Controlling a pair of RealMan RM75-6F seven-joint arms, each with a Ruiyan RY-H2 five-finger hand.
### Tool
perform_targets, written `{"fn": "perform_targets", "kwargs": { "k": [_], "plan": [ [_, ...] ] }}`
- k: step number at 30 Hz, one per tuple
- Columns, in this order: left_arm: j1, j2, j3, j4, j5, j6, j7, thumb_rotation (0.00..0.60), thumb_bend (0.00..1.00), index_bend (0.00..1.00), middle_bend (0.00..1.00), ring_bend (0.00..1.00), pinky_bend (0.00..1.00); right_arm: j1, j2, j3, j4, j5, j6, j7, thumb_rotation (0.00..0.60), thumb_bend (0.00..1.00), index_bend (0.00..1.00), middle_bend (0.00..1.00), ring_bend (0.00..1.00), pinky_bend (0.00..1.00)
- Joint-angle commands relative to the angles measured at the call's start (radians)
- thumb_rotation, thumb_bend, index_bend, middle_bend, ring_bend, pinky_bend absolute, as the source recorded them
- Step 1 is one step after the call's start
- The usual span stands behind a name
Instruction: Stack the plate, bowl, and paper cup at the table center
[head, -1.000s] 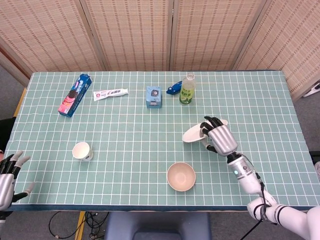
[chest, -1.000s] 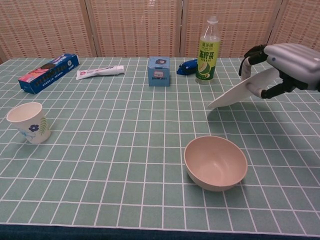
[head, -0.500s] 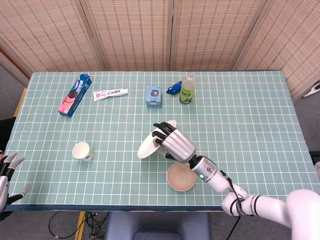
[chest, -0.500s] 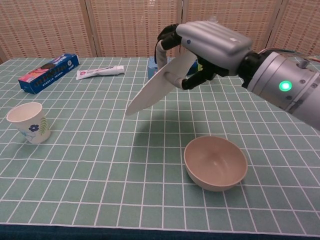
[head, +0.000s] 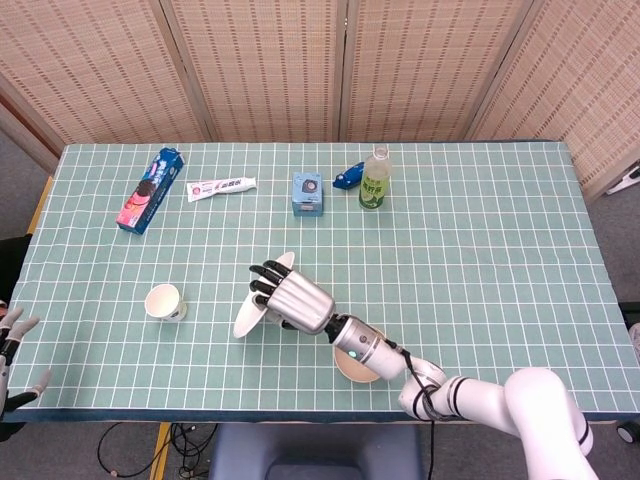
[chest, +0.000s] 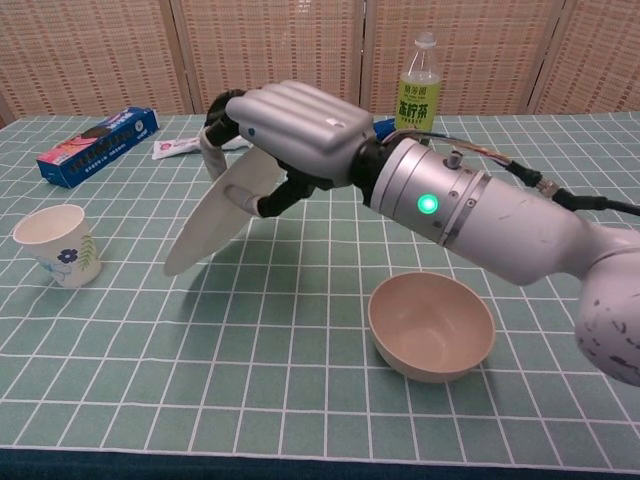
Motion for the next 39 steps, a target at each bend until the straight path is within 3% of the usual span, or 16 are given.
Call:
{"fn": "perform_targets", "kwargs": {
  "k": [1,7,10,14,25,32,39],
  "plan": [
    [0.001,-0.001,0.001,0.002,-0.001,-0.002,0.000,0.600,0.26,0.16,0.07,0.07,0.10,0.023,-0.046,-0.017,0.066,-0.008,0.010,0.037,0.600,0.44,0.57,0.35,0.15,0.20],
    [0.000,-0.003,0.001,0.004,-0.001,-0.007,0.001,0.600,0.26,0.16,0.07,0.07,0.10,0.021,-0.072,-0.052,0.124,-0.018,0.036,0.059,0.600,0.44,0.57,0.35,0.15,0.20],
    [-0.001,-0.004,0.001,0.004,0.000,-0.008,0.002,0.600,0.26,0.16,0.07,0.07,0.10,0.013,-0.066,-0.068,0.127,-0.021,0.046,0.051,0.600,0.38,0.56,0.31,0.14,0.19],
    [-0.002,-0.008,0.002,0.004,0.005,-0.010,0.003,0.600,0.26,0.16,0.07,0.07,0.10,-0.017,-0.038,-0.091,0.098,-0.008,0.048,0.017,0.600,0.32,0.44,0.25,0.09,0.14],
    [-0.002,-0.011,0.003,-0.006,0.010,-0.010,0.013,0.600,0.26,0.16,0.07,0.07,0.10,-0.095,0.093,-0.136,-0.095,0.037,0.031,-0.092,0.600,0.24,0.24,0.18,0.02,0.08],
    [-0.005,-0.010,0.005,-0.012,0.016,-0.014,0.019,0.600,0.26,0.16,0.06,0.07,0.10,-0.121,0.217,-0.145,-0.288,0.113,-0.059,-0.163,0.600,0.01,0.10,0.10,0.00,0.03],
    [-0.004,-0.009,0.006,-0.015,0.018,-0.013,0.019,0.600,0.26,0.16,0.06,0.07,0.10,-0.154,0.325,-0.165,-0.425,0.141,-0.079,-0.215,0.600,0.00,0.05,0.07,0.00,0.00]
  ]
}}
